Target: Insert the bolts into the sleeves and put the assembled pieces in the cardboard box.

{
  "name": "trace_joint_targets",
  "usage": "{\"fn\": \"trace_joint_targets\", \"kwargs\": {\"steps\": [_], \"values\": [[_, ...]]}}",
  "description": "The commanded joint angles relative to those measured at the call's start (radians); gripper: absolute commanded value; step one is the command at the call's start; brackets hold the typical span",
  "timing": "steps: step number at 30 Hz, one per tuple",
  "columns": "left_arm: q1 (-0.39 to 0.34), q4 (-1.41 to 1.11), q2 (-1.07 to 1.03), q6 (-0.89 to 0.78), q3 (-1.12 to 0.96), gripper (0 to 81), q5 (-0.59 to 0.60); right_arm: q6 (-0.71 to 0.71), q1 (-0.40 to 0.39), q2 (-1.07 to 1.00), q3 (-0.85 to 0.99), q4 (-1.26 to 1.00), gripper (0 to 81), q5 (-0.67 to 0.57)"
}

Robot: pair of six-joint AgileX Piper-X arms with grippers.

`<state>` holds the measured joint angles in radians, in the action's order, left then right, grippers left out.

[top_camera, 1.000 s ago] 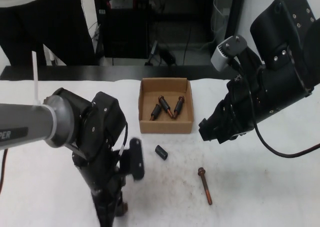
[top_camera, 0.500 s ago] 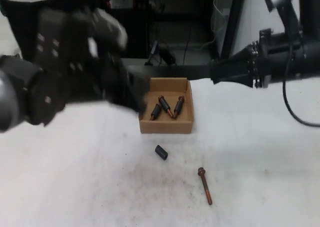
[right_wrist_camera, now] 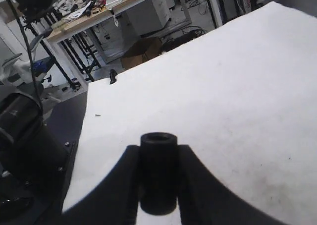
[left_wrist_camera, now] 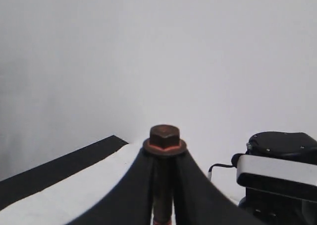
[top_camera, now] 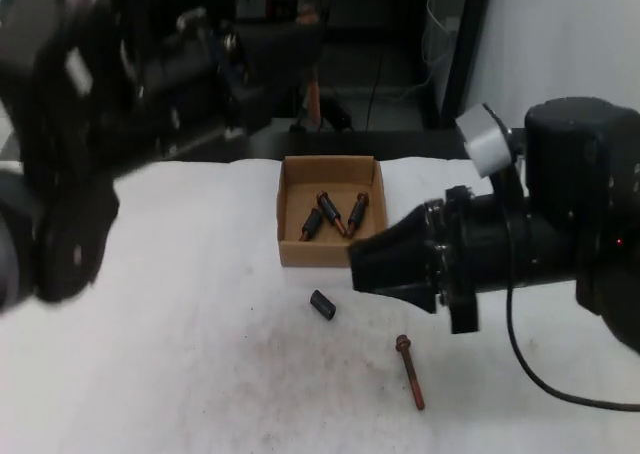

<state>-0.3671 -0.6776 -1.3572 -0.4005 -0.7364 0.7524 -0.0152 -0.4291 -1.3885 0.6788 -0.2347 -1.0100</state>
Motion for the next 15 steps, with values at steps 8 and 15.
{"fn": "trace_joint_targets", "kwargs": {"steps": [8,15], "values": [[0.002,-0.312,0.013,-0.185,0.175,0.4,0.065,-0.016,-0.025,0.005,0.000,-0.115,0.8,0.115],[0.002,-0.319,0.013,-0.187,0.191,0.4,0.090,-0.032,-0.062,0.005,0.000,-0.212,0.8,0.175]]}}
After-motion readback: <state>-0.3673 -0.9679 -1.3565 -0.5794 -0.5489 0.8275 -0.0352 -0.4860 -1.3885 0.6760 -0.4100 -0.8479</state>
